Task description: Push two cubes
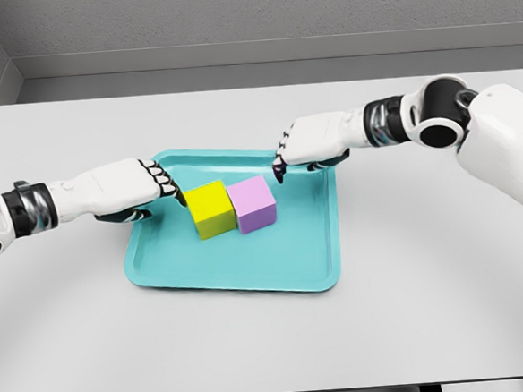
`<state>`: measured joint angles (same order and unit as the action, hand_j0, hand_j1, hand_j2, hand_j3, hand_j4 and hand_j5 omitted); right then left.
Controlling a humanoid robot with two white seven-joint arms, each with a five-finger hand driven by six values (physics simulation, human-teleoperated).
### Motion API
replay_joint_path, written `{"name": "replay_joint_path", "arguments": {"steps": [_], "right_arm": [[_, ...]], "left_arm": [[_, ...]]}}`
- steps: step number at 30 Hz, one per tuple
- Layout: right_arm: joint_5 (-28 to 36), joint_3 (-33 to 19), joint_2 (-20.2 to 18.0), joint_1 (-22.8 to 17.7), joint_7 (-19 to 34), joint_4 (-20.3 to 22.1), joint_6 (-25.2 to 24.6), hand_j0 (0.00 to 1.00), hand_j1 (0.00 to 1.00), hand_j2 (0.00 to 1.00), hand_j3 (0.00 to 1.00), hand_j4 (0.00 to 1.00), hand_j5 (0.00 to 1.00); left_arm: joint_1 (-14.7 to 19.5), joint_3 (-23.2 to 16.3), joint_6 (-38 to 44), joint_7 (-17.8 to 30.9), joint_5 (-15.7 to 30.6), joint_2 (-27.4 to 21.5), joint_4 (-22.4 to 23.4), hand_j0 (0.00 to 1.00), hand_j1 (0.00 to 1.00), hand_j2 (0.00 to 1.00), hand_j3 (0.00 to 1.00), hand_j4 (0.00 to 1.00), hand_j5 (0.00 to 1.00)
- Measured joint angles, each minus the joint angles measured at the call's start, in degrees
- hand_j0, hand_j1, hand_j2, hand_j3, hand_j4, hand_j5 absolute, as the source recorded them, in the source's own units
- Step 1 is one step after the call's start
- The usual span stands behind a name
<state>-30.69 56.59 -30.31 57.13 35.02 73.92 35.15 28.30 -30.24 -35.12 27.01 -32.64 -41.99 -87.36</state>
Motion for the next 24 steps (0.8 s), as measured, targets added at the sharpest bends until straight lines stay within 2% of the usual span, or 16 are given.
{"name": "replay_joint_path", "arguments": {"steps": [8, 11, 13, 15, 18, 24], "right_arm": [[0.45, -0.97, -12.52, -5.18, 0.01, 19.22, 0.02, 0.64, 0.64, 0.64, 0.64, 0.64, 0.64], [0.69, -1.92, -15.51, -5.71, 0.00, 23.91, -0.01, 0.64, 0.64, 0.64, 0.64, 0.64, 0.64], [1.20, -2.20, -16.76, -5.80, 0.00, 25.43, 0.00, 0.64, 0.64, 0.64, 0.64, 0.64, 0.64], [1.50, -2.32, -17.14, -5.97, 0.00, 26.35, 0.00, 0.64, 0.64, 0.64, 0.64, 0.64, 0.64], [2.07, -2.26, -16.83, -6.24, 0.00, 26.97, -0.01, 0.64, 0.64, 0.64, 0.64, 0.64, 0.64], [2.48, -1.73, -14.39, -7.82, 0.00, 27.28, 0.00, 0.64, 0.64, 0.64, 0.64, 0.64, 0.64]], "left_arm": [[-0.44, 0.73, -0.01, -0.28, 1.25, -3.27, -0.06, 0.75, 0.75, 0.75, 0.75, 0.75, 0.75], [-1.05, 2.25, -0.02, -0.38, 3.37, -6.63, -0.15, 0.75, 0.75, 0.75, 0.75, 0.75, 0.75], [-2.28, 3.67, -0.02, -0.41, 5.21, -8.82, -0.11, 0.75, 0.75, 0.75, 0.75, 0.75, 0.75], [-5.54, 6.09, -0.04, -0.41, 7.02, -10.94, -0.05, 0.75, 0.75, 0.75, 0.75, 0.75, 0.75], [-8.70, 10.00, -0.04, -0.42, 9.46, -13.45, 0.18, 0.79, 0.79, 0.79, 0.79, 0.79, 0.79], [-8.96, 13.55, 0.00, -0.44, 11.76, -15.46, 0.78, 0.79, 0.79, 0.79, 0.79, 0.79, 0.79]]}}
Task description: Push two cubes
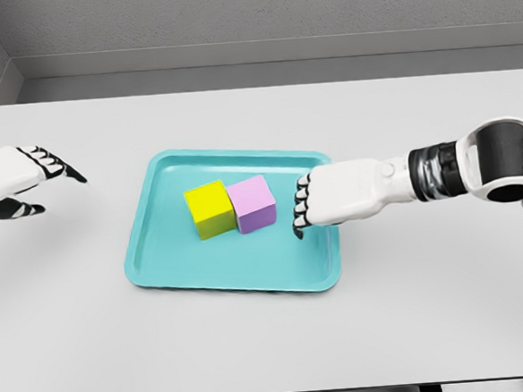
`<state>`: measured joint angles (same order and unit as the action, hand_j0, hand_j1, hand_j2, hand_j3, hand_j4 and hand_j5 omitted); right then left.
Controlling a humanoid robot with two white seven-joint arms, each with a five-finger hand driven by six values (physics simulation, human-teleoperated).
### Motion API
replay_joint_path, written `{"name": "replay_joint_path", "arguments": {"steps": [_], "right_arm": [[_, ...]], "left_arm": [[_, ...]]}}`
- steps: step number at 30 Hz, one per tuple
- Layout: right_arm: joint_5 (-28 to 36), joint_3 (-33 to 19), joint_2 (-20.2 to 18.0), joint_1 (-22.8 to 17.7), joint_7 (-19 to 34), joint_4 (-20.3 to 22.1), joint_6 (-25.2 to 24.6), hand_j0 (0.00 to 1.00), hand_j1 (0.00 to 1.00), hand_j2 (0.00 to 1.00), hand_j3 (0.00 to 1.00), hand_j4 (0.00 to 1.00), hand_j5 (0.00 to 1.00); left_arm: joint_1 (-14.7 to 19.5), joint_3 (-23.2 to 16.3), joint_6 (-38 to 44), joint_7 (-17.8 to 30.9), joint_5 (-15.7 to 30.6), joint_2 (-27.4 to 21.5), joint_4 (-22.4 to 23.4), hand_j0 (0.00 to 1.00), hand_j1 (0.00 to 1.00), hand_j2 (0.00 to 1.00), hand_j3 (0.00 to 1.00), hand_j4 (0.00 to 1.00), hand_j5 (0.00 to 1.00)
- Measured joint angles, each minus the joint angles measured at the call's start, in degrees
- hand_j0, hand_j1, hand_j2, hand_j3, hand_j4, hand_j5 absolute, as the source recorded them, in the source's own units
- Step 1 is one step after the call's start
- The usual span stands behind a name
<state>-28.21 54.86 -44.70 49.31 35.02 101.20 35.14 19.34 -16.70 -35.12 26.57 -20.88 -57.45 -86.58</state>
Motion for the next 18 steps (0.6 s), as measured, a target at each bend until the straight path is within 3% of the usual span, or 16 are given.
{"name": "replay_joint_path", "arguments": {"steps": [18], "right_arm": [[-0.61, 1.48, 4.28, -1.76, 0.00, 0.01, 0.01, 0.60, 0.60, 0.60, 0.60, 0.60, 0.60]], "left_arm": [[0.00, 0.78, 0.00, 0.00, 0.43, 0.03, -0.08, 0.79, 0.79, 0.79, 0.79, 0.79, 0.79]]}}
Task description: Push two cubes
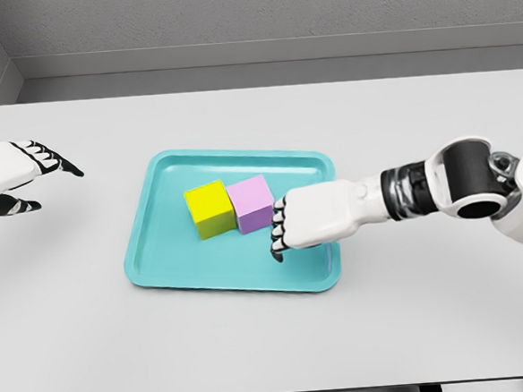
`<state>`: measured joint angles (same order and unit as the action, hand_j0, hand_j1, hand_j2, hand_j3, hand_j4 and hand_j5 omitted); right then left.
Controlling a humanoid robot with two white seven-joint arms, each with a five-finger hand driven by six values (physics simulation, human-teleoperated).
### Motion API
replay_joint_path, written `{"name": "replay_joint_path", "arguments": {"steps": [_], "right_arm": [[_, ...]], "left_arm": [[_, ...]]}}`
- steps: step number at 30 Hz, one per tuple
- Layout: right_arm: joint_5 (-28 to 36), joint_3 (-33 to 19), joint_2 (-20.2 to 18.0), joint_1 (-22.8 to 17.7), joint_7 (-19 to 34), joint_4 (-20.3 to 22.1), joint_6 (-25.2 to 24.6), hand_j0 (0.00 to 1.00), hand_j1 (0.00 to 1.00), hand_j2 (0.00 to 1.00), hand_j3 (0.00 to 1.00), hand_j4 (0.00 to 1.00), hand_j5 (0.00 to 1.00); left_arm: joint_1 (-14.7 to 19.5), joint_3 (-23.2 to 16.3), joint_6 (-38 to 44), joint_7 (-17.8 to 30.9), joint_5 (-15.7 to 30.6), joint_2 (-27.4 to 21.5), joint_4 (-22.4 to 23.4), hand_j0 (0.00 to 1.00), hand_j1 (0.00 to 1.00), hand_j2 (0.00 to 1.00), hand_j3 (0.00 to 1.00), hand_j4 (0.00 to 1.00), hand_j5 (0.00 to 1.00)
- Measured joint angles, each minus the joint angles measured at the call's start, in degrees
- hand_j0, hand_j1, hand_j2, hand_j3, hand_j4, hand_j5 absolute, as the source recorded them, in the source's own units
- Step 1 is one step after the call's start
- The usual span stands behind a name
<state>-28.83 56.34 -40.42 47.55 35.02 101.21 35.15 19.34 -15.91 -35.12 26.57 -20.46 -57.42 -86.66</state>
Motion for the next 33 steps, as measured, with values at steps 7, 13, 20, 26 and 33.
{"name": "replay_joint_path", "arguments": {"steps": [7, 13, 20, 26, 33], "right_arm": [[-1.15, 0.03, 2.50, -0.35, 0.00, -2.81, -0.01, 0.60, 0.60, 0.60, 0.60, 0.60, 0.60], [-1.61, 0.48, 4.63, -0.70, 0.00, -4.94, 0.00, 0.60, 0.60, 0.60, 0.60, 0.60, 0.60], [-2.38, 1.42, 6.01, -0.70, 0.00, -5.77, -0.02, 0.60, 0.60, 0.60, 0.60, 0.60, 0.60], [-3.06, 2.12, 6.75, -0.62, 0.00, -7.99, -0.01, 0.60, 0.60, 0.60, 0.60, 0.60, 0.60], [-3.40, 2.38, 8.51, -0.35, 0.00, -10.89, -0.01, 0.60, 0.60, 0.60, 0.60, 0.60, 0.60]], "left_arm": [[-0.17, 0.00, 0.00, 0.00, 0.03, 0.04, -0.15, 0.79, 0.79, 0.79, 0.79, 0.79, 0.79], [-0.18, 0.00, 0.00, 0.00, 0.03, 0.14, -0.33, 0.79, 0.79, 0.79, 0.79, 0.79, 0.79], [-0.18, 0.01, 0.00, 0.00, 0.00, 0.23, -0.19, 0.79, 0.79, 0.79, 0.79, 0.79, 0.79], [0.09, 0.08, 0.00, 0.00, 0.00, 0.33, -0.10, 0.79, 0.79, 0.79, 0.79, 0.79, 0.79], [-0.18, 0.14, 0.00, 0.00, 0.00, 0.42, -0.21, 0.79, 0.79, 0.79, 0.79, 0.79, 0.79]]}}
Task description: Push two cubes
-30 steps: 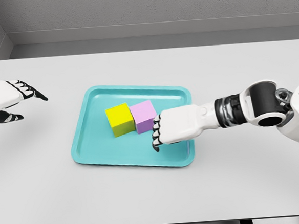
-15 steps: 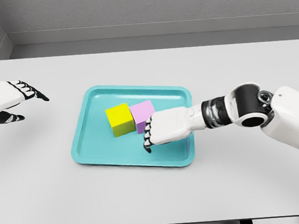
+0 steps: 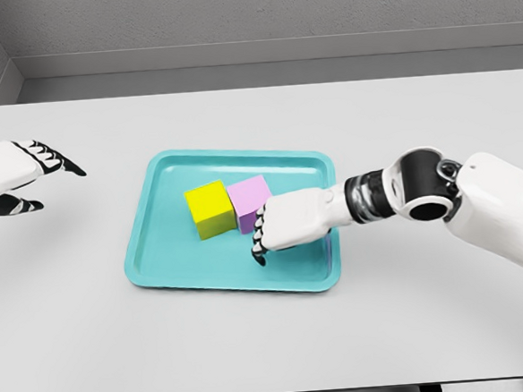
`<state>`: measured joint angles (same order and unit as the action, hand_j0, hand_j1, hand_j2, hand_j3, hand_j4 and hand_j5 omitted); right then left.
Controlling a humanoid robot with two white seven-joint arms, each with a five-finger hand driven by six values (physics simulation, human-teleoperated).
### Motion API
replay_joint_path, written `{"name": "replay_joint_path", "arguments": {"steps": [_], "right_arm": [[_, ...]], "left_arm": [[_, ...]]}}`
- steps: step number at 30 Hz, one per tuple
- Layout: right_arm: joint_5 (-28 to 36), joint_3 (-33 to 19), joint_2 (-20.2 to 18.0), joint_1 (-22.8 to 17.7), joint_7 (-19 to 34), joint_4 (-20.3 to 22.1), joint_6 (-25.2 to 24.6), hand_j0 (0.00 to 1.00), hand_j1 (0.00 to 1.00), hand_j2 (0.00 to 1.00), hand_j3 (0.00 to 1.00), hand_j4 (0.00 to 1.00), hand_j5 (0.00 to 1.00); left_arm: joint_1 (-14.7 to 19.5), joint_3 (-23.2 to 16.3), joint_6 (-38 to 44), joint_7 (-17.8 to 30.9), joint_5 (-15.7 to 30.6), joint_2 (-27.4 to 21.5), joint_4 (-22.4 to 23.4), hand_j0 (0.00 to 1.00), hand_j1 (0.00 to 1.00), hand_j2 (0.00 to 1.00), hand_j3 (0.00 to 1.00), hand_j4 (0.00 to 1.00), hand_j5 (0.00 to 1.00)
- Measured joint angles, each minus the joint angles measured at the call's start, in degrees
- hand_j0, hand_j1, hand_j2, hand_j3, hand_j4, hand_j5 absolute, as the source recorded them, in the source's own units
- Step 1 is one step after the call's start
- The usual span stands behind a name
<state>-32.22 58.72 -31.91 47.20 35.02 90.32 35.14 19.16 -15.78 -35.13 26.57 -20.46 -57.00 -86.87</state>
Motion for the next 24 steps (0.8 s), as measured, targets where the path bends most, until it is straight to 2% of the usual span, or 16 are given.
{"name": "replay_joint_path", "arguments": {"steps": [9, 19, 24], "right_arm": [[-0.55, 0.06, 1.75, 0.35, 0.00, -2.37, -0.01, 0.60, 0.60, 0.60, 0.60, 0.60, 0.60], [-0.64, 0.03, 2.36, 0.62, 0.00, -3.40, 0.00, 0.60, 0.60, 0.60, 0.60, 0.60, 0.60], [-0.63, 0.02, 3.01, 0.62, 0.01, -3.44, 0.00, 0.60, 0.60, 0.60, 0.60, 0.60, 0.60]], "left_arm": [[0.00, -0.05, 0.00, 0.04, -0.06, 0.68, -0.06, 0.79, 0.79, 0.79, 0.79, 0.79, 0.79], [2.81, 0.88, 0.02, 0.00, -0.07, 1.51, 1.04, 0.79, 0.79, 0.79, 0.79, 0.79, 0.79], [3.08, 0.78, 0.00, 0.07, -0.39, 2.68, 1.88, 0.80, 0.80, 0.80, 0.80, 0.80, 0.80]]}}
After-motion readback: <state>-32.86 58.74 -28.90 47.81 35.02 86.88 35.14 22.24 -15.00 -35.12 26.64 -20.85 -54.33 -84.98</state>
